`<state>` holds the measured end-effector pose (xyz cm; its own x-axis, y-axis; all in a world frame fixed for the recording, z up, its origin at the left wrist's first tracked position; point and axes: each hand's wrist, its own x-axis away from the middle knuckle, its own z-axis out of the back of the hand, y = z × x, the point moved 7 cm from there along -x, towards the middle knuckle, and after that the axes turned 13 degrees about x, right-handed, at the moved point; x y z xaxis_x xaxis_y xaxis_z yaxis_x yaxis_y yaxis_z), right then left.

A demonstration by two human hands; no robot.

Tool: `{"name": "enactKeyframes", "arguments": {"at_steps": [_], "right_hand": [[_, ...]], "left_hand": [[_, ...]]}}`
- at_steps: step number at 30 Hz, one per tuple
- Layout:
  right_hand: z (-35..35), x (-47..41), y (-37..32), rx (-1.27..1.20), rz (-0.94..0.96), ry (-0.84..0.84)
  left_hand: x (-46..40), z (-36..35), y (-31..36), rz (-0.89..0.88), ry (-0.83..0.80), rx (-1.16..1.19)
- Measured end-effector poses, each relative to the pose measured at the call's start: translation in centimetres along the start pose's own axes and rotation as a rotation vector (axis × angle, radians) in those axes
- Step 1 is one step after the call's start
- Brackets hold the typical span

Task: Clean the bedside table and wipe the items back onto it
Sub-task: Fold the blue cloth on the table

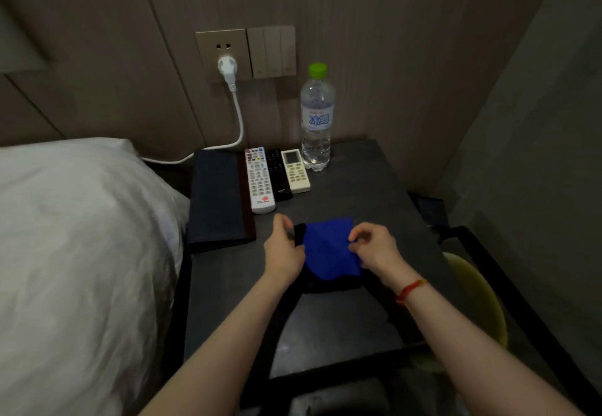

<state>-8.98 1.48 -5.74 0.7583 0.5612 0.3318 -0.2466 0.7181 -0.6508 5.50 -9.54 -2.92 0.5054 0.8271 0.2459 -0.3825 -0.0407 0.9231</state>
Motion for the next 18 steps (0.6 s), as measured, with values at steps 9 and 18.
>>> {"name": "enactKeyframes", "arguments": {"at_steps": [9, 18], "right_hand": [[7.5, -9.2, 0.0, -0.04, -0.03, 0.133], [9.6, -16.2, -1.5, 0.096, 0.09, 0.164]], "left_hand": [[-9.0, -8.3, 4.6, -0.066, -0.091, -0.017], [-14.4, -11.6, 7.4, -0.093, -0.194, -0.09]]}}
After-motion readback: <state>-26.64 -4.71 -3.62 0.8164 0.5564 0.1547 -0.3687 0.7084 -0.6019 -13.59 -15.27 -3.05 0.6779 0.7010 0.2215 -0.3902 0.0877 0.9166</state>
